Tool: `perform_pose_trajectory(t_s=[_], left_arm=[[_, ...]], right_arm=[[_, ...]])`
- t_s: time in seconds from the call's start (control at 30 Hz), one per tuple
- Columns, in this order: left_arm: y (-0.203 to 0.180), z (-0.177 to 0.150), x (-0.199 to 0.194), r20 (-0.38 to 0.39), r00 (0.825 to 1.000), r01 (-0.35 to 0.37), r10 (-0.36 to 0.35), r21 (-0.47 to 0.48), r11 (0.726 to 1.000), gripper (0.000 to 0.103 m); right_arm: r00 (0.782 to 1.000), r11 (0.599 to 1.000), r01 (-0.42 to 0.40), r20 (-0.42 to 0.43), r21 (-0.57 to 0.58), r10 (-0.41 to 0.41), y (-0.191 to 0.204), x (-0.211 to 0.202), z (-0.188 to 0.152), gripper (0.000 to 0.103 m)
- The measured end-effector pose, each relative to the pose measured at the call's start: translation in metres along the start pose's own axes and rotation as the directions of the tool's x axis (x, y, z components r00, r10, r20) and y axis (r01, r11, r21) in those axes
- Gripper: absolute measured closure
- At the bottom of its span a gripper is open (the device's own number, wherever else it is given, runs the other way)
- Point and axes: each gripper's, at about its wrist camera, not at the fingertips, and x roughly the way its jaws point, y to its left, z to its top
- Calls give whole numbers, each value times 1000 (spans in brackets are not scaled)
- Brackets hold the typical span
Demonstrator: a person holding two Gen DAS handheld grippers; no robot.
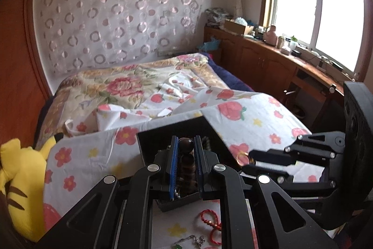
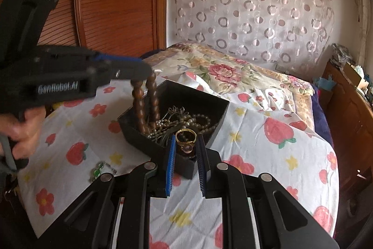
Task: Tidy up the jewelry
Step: 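Drop the ring into the box with the right tool while the left tool drops the bracelet inside, then close the right tool on the red bead bracelet while the left tool approaches the green bracelet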
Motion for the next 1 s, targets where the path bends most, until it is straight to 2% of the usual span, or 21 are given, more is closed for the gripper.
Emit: perform_pose_trajectory(t_s=[0.17, 0.27, 0.5, 0.53, 0.6, 0.73, 0.87, 1.0], left_arm=[[6, -5, 3, -3, 1000, -4, 4, -17, 1000, 90], [6, -5, 1, 0, 1000, -9, 9, -15, 1000, 86], [13, -23, -10, 5, 1000, -24, 24, -16, 1000, 59], [15, -26, -11, 4, 1000, -29, 29, -17, 999, 51], [18, -32, -14, 4, 999, -35, 35, -23, 999, 41], [27, -46, -18, -4, 999, -42, 42, -39, 998, 28], [34, -62, -25, -2, 999, -47, 46, -62, 997, 21], [39, -78, -29, -17, 999, -50, 48, -77, 996, 19]], right_arm=[[1000, 1000, -4, -23, 0, 4, 0, 16, 5, 84], [1000, 1000, -3, -29, -2, 2, 1, 21, 9, 83], [999, 1000, -2, -32, 4, 2, 1, 24, 14, 82], [999, 1000, -1, -32, 4, 1, 1, 24, 15, 82], [1000, 1000, 3, -29, 3, -3, 1, 25, 16, 80], [1000, 1000, 8, -26, 9, -8, -3, 24, 18, 79], [1000, 1000, -8, -22, 3, 8, -1, 18, 14, 79], [999, 999, -44, -31, -24, 43, 13, 12, 0, 79]])
